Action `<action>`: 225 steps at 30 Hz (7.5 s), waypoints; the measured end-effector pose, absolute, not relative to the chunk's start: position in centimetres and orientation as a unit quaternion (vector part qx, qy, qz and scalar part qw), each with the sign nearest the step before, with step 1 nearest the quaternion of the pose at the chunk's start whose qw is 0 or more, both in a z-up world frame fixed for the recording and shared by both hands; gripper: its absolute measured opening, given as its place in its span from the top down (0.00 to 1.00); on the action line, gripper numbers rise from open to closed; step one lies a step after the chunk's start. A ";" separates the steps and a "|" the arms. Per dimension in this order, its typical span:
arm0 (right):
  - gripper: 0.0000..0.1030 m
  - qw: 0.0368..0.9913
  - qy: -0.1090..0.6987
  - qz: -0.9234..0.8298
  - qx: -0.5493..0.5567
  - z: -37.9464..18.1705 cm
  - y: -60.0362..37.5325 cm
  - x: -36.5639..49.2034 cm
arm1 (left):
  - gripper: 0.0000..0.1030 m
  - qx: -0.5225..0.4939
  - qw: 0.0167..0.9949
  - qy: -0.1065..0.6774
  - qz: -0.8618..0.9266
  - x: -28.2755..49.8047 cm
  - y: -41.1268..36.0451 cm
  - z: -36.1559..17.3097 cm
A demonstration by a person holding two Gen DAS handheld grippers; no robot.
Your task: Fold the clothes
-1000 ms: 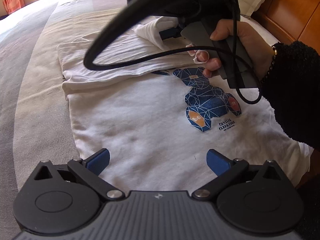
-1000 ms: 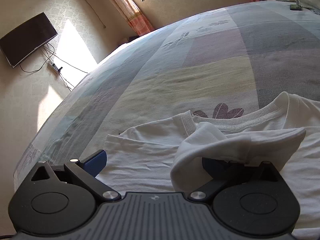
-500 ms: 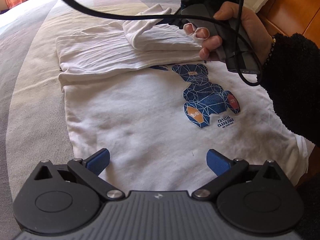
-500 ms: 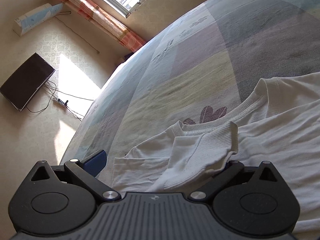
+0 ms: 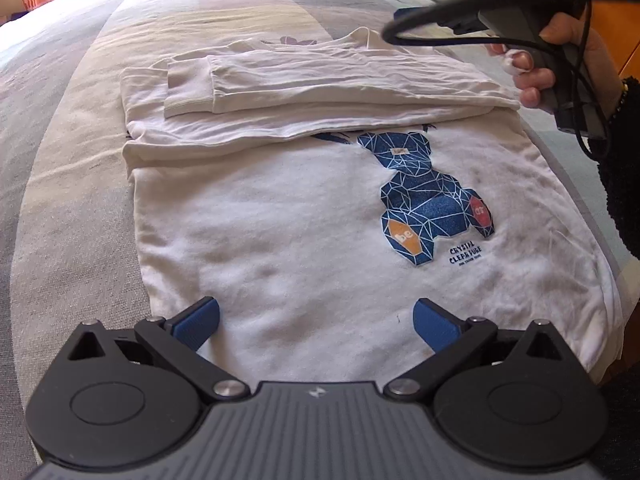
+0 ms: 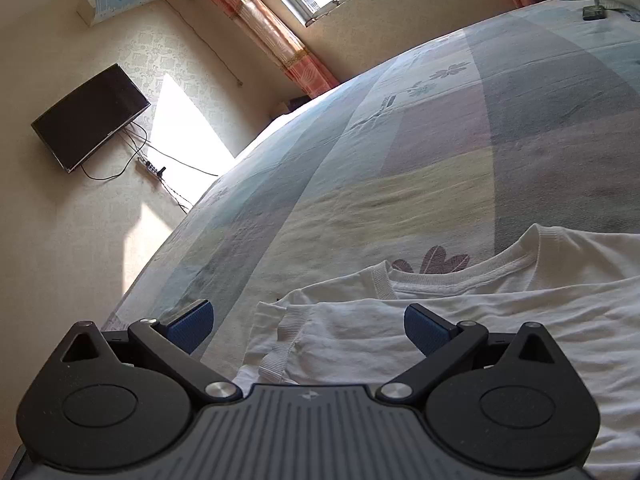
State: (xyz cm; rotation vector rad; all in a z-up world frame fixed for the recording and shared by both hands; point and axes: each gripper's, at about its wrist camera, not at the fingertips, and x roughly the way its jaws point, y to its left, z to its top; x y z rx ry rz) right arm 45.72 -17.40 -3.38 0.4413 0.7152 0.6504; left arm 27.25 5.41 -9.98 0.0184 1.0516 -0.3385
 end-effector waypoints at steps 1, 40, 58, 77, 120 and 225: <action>0.00 0.870 0.339 0.298 0.199 -3.1 -18.4 45.5 | 0.01 0.009 0.852 0.499 -0.159 27.3 5.4 -10.0; 0.86 0.797 0.309 0.398 -0.333 -7.0 -4.0 37.9 | 0.01 -0.020 0.875 0.473 -0.098 26.9 9.1 -8.4; 0.52 0.852 0.353 0.359 -0.141 -5.6 -5.4 42.3 | 0.01 -0.024 0.879 0.473 -0.055 26.7 10.4 -7.8; 0.56 0.906 0.357 0.127 -0.190 -7.8 -31.8 36.6 | 0.01 0.039 0.869 0.468 -0.154 30.2 0.1 -7.0; 0.79 0.921 0.372 0.119 0.001 -6.1 -34.1 41.1 | 0.01 0.021 0.869 0.472 -0.146 31.0 0.6 -7.7; 0.00 0.864 0.424 0.250 -0.104 -10.1 -22.2 33.1 | 0.01 -0.006 0.888 0.458 -0.050 25.3 4.5 -11.0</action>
